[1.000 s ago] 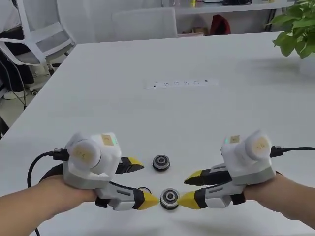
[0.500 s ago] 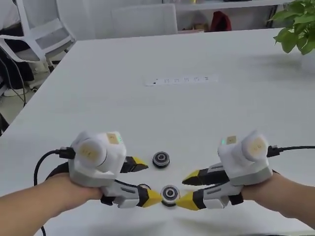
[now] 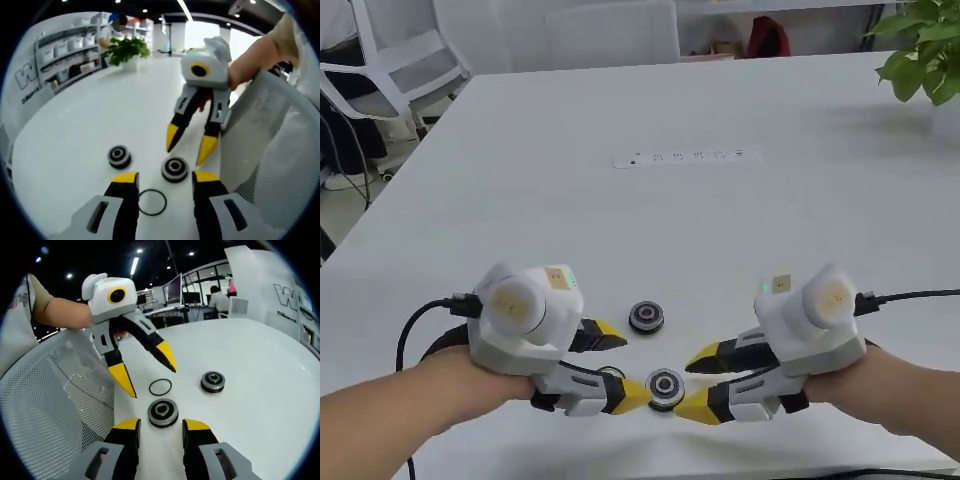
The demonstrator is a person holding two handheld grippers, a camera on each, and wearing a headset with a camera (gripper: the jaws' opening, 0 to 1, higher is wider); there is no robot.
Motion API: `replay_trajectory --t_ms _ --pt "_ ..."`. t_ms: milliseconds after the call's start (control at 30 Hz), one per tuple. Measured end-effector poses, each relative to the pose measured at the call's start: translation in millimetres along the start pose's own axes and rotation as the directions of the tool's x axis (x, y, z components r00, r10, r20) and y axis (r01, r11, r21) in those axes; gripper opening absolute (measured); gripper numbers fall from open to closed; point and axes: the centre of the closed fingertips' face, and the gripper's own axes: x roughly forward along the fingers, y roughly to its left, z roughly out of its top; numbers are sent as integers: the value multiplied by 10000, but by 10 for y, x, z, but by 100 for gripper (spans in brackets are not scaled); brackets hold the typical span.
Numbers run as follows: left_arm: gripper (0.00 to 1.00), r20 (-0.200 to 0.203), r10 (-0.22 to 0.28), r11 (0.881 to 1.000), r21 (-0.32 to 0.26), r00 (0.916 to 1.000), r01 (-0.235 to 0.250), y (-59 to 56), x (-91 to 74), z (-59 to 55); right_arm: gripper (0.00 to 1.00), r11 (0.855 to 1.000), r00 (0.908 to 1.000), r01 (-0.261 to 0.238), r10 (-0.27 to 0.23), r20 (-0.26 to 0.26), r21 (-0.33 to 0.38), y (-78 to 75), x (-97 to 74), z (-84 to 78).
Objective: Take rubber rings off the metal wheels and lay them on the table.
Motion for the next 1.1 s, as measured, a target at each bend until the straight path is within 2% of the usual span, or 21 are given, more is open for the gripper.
replay_trajectory --t_ms 533,1100 --pt "34 -242 -397 9992 92 9989 399 -113 150 -31 26 9998 10000 -40 38 -64 -197 -24 39 -31" --pt "23 -338 -574 9981 218 9978 581 -173 253 -16 21 9995 9998 -150 148 -102 -260 -27 64 -66"
